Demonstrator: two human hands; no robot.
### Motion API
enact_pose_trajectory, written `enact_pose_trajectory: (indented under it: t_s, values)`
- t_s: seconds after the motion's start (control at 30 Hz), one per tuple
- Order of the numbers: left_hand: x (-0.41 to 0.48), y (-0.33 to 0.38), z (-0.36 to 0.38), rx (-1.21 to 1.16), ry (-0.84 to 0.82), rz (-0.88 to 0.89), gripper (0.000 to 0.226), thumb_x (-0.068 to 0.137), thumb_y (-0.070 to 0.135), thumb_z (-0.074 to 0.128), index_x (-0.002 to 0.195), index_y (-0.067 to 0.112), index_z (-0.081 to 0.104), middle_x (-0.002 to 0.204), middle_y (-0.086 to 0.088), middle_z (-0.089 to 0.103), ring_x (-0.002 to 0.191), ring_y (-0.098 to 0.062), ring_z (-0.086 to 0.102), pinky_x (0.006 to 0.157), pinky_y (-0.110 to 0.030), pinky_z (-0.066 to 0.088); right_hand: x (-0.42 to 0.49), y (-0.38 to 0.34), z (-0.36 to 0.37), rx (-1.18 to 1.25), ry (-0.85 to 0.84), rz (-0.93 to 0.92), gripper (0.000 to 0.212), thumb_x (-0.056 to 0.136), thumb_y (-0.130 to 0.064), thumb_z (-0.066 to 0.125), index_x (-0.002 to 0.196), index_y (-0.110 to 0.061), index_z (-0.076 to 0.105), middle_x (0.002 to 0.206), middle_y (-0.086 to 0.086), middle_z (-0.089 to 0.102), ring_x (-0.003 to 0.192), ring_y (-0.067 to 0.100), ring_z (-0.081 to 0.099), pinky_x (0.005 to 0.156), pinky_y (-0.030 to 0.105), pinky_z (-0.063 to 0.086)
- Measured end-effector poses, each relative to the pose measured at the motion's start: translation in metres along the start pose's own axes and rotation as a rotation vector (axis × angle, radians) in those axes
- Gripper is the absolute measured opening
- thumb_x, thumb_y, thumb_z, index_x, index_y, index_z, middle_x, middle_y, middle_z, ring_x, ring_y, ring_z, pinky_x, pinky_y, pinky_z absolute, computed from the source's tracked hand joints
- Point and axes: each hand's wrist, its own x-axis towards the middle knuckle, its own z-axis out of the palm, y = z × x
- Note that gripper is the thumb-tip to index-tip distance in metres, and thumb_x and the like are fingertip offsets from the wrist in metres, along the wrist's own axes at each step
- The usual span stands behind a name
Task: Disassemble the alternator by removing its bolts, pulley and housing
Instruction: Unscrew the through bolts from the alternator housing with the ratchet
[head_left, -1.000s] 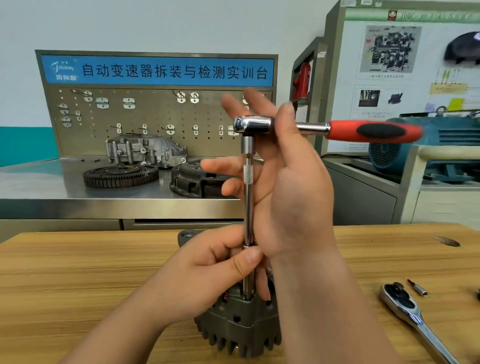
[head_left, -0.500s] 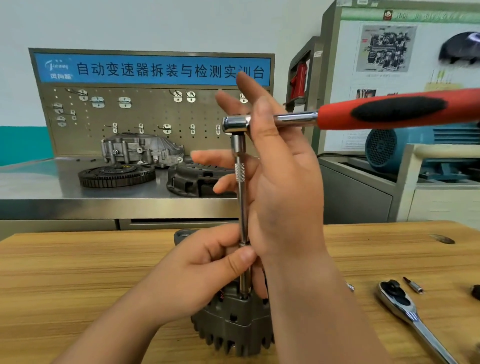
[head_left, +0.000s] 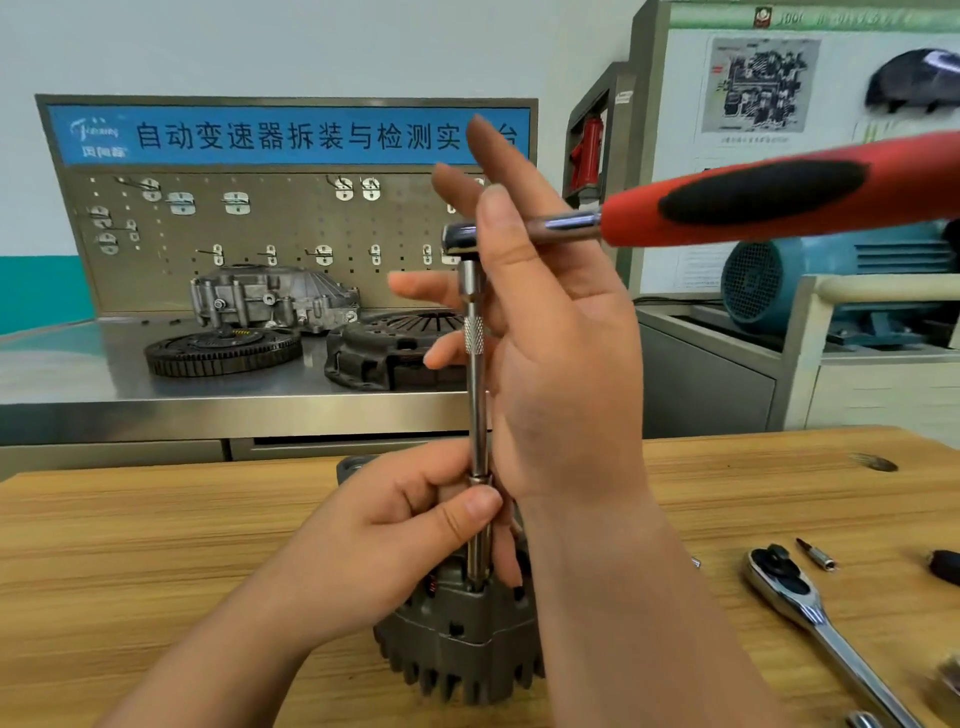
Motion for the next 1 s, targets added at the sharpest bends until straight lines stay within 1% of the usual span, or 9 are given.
enact_pose_trajectory:
  t_s: [0.13,0.3,0.43,0.53,0.63,0.73,0.87,0.93,1.0]
  values:
    - [0.0001,0.0023,0.0013,0.011,0.004,0.005,0.042,0.088,0.048,0.06,0.107,0.011,0.064,0.091,-0.024,0.067,0.083,-0.02,0.068,0.077,-0.024,0.054,0.0004,-0.0004,-0.0002,0.154,0.027,0.11,0.033,0.101,-0.031,0.041,0.128,-0.021,0.057,0.129,0.004,0.063,0.066,0.018,0.07,0.042,0.017,0.048]
    - [0.0004,0.0036,0.0012,0.019,-0.013,-0.032,0.031,0.092,0.04,0.057,0.102,0.011,0.064,0.079,-0.002,0.071,0.074,-0.012,0.068,0.071,-0.021,0.054,0.0031,0.0006,-0.0079,0.166,0.09,0.276,0.043,0.102,-0.044,0.03,0.123,-0.012,0.052,0.108,0.003,0.073,0.053,0.018,0.067,0.037,0.018,0.044]
    - [-0.0001,0.0027,0.0008,0.002,-0.008,-0.05,0.027,0.089,0.029,0.053,0.104,0.01,0.063,0.079,-0.007,0.072,0.074,-0.014,0.069,0.07,-0.023,0.054,0.0014,0.0001,-0.006,0.03,0.077,0.144,0.032,0.103,-0.034,0.038,0.124,-0.019,0.057,0.117,0.005,0.069,0.062,0.016,0.068,0.041,0.017,0.047]
    - [-0.0004,0.0029,0.0005,-0.009,-0.006,-0.032,0.038,0.087,0.04,0.063,0.108,0.009,0.062,0.086,-0.017,0.072,0.08,-0.023,0.07,0.074,-0.026,0.055,0.0001,-0.0007,-0.0022,-0.04,0.004,0.009,0.03,0.1,-0.024,0.044,0.125,-0.021,0.059,0.124,0.008,0.064,0.068,0.015,0.069,0.043,0.016,0.048]
    - [-0.0011,0.0025,0.0,-0.014,-0.006,-0.02,0.049,0.085,0.049,0.063,0.11,0.007,0.061,0.093,-0.029,0.066,0.087,-0.031,0.067,0.08,-0.031,0.056,-0.001,-0.0001,0.0005,-0.007,-0.012,0.014,0.032,0.1,-0.026,0.043,0.127,-0.02,0.058,0.129,0.007,0.062,0.067,0.017,0.07,0.043,0.016,0.048]
    - [-0.0013,0.0033,0.0002,-0.016,-0.008,-0.004,0.044,0.089,0.046,0.059,0.108,0.006,0.062,0.092,-0.026,0.067,0.087,-0.023,0.068,0.079,-0.025,0.054,-0.0008,0.0003,-0.0004,0.063,0.04,0.118,0.032,0.103,-0.033,0.037,0.122,-0.019,0.059,0.127,0.004,0.064,0.058,0.019,0.069,0.04,0.018,0.046]
    - [0.0001,0.0029,0.0014,-0.024,-0.023,0.005,0.035,0.09,0.04,0.059,0.105,0.009,0.065,0.088,-0.014,0.07,0.083,-0.018,0.068,0.076,-0.022,0.053,0.0011,0.0018,-0.0033,0.112,0.075,0.247,0.039,0.103,-0.042,0.031,0.116,-0.015,0.057,0.114,0.004,0.071,0.05,0.018,0.067,0.038,0.018,0.044]
    - [0.0007,0.0025,0.0017,-0.043,-0.014,0.002,0.032,0.089,0.037,0.063,0.103,0.009,0.064,0.087,-0.01,0.07,0.081,-0.016,0.068,0.074,-0.021,0.053,0.0002,0.0026,-0.0029,0.087,0.068,0.223,0.039,0.103,-0.041,0.032,0.121,-0.015,0.056,0.115,0.005,0.071,0.053,0.017,0.067,0.039,0.018,0.045]
    - [0.0004,0.0035,0.0018,-0.057,-0.014,0.0,0.039,0.087,0.041,0.064,0.105,0.007,0.062,0.088,-0.012,0.07,0.081,-0.015,0.068,0.075,-0.02,0.053,-0.0011,0.002,-0.0014,0.0,0.035,0.118,0.035,0.103,-0.034,0.037,0.129,-0.018,0.055,0.121,0.007,0.067,0.06,0.017,0.068,0.042,0.018,0.047]
